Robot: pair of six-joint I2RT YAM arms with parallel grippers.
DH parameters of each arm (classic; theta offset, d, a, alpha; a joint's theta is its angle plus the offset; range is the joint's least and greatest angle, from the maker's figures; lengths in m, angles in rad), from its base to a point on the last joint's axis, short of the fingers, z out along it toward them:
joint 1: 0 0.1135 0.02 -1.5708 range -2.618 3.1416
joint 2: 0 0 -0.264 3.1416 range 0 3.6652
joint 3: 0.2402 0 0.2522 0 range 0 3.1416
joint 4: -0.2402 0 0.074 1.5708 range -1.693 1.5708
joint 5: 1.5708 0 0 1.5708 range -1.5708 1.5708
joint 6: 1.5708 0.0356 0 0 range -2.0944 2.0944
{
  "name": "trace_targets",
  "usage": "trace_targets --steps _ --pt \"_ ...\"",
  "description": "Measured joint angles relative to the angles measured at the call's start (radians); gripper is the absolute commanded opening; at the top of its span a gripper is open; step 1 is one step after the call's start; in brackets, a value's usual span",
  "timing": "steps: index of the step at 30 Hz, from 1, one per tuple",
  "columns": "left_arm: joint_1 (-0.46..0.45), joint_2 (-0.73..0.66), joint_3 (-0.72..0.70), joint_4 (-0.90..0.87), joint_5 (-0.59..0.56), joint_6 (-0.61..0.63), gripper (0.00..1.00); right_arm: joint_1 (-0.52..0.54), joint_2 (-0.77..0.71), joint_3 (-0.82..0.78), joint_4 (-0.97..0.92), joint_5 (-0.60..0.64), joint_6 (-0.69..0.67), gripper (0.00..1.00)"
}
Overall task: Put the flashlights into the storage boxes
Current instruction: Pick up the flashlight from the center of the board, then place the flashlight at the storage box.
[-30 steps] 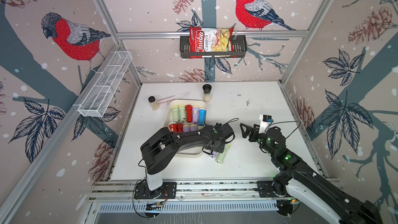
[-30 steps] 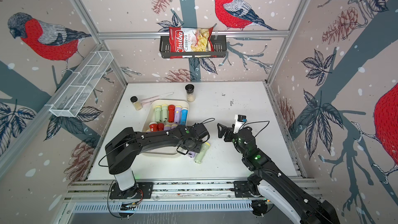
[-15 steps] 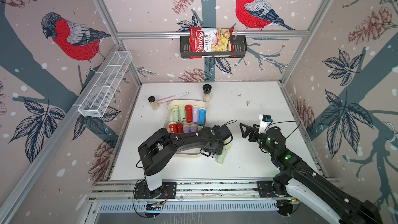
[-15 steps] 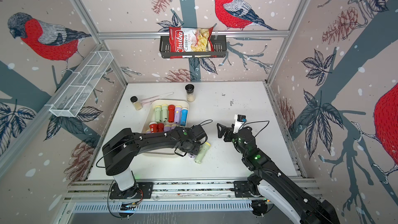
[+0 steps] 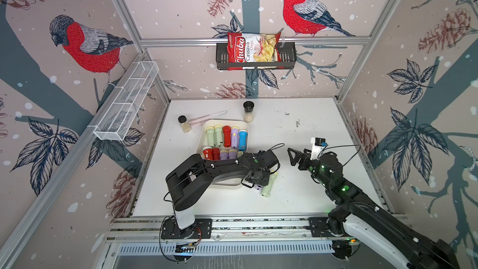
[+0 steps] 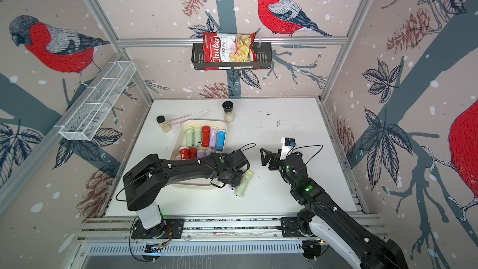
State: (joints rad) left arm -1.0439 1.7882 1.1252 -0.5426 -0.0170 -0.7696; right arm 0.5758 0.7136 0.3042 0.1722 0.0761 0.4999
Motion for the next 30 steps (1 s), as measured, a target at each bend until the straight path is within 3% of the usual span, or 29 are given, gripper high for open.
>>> trace_targets --steps 17,30 --pt "0.028 -0.144 0.066 -0.023 -0.113 0.037 0.16 0.0 0.016 0.0 0.012 -0.013 0.003 1.0" --pt "0.129 -0.341 0.051 -0.093 -0.204 0.064 0.16 0.0 0.087 0.019 0.052 -0.08 0.003 1.0"
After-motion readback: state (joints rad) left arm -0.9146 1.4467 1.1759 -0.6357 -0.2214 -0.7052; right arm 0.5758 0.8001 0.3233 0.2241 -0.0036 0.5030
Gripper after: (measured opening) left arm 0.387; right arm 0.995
